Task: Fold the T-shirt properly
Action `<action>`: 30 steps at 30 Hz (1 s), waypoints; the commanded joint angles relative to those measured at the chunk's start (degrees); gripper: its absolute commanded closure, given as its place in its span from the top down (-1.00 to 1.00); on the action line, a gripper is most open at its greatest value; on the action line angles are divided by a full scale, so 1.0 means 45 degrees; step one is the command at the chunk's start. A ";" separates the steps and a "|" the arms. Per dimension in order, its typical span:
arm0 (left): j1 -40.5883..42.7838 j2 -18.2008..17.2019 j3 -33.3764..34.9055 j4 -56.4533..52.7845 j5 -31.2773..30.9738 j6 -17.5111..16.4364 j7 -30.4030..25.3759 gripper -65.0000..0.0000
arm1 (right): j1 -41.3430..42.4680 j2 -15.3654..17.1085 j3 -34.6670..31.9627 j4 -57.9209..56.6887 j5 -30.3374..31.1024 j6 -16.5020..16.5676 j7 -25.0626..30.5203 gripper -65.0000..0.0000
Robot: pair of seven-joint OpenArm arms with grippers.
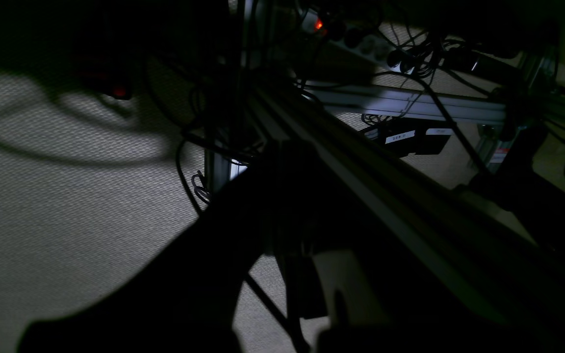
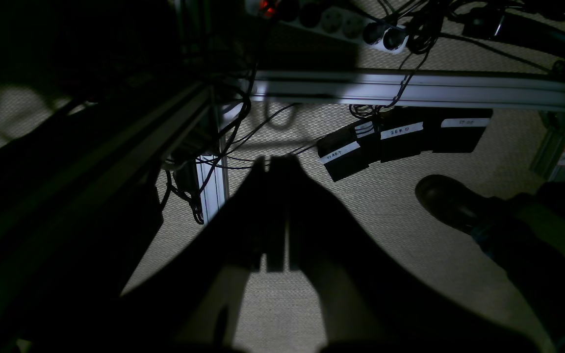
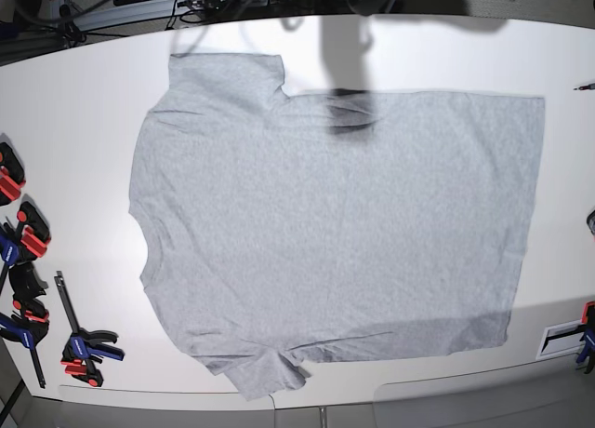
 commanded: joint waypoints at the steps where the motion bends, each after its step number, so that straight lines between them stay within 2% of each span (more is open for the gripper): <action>1: 0.0010 0.0029 0.0034 0.0073 0.0029 -0.0180 -0.0097 -1.00 | 0.0029 0.0005 0.0029 0.0102 -0.0015 -0.0005 0.0141 -1.00; 18: 0.0117 0.0029 0.0034 0.0087 0.0029 -0.0209 -0.0107 -1.00 | 0.0015 0.0005 0.0029 0.0102 -0.0015 -0.0005 0.0141 -1.00; 30: 0.0908 0.0029 0.0034 0.1190 0.0029 -0.0204 -0.0102 -1.00 | -0.0073 0.0005 0.0029 0.0136 -0.0015 -0.0010 0.0136 -1.00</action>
